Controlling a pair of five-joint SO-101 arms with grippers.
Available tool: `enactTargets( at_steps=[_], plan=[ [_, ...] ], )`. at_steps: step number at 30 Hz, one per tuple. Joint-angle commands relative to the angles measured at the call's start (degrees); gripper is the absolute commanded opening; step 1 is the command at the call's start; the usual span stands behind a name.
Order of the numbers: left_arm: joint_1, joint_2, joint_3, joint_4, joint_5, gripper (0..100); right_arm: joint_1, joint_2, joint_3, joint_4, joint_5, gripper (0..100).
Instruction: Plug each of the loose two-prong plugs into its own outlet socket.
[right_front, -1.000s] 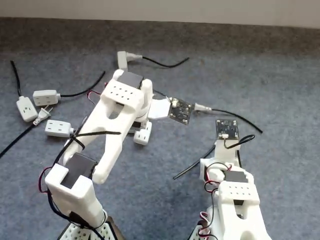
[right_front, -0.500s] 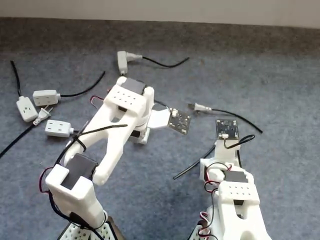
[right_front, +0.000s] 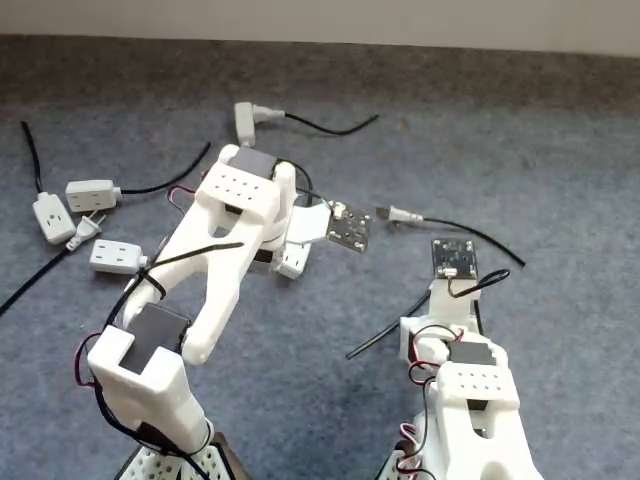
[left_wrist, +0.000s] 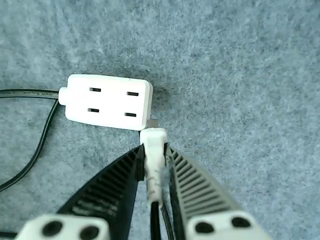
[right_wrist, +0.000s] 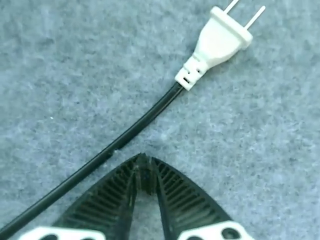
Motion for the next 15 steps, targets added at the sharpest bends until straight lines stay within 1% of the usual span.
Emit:
enactTargets(
  at_steps=[1, 5, 9, 10, 13, 15],
  plan=[
    [1.54, -2.77, -2.42, 0.18, -8.53, 1, -0.75, -1.10, -0.31, -1.19, -0.09, 0.7],
    [4.00, -0.31, -2.51, 0.53, -8.53, 1, -0.75, -1.10, -0.31, -1.19, -0.09, 0.7],
    [3.65, -1.63, -2.59, 3.08, -8.53, 1, -0.75, -1.10, -0.31, -1.19, -0.09, 0.7],
    [3.03, -2.59, -2.59, 4.04, -9.41, 1, -0.75, -1.10, -0.31, -1.27, -0.09, 0.7],
    [0.75, -5.76, -2.51, 8.18, -16.18, 1, -0.75, -1.10, -0.31, -1.27, -0.09, 0.7],
    [-1.01, -7.43, -2.51, 9.05, -18.81, 1, -0.75, -1.10, -0.40, -1.27, -0.09, 0.7]
  ],
)
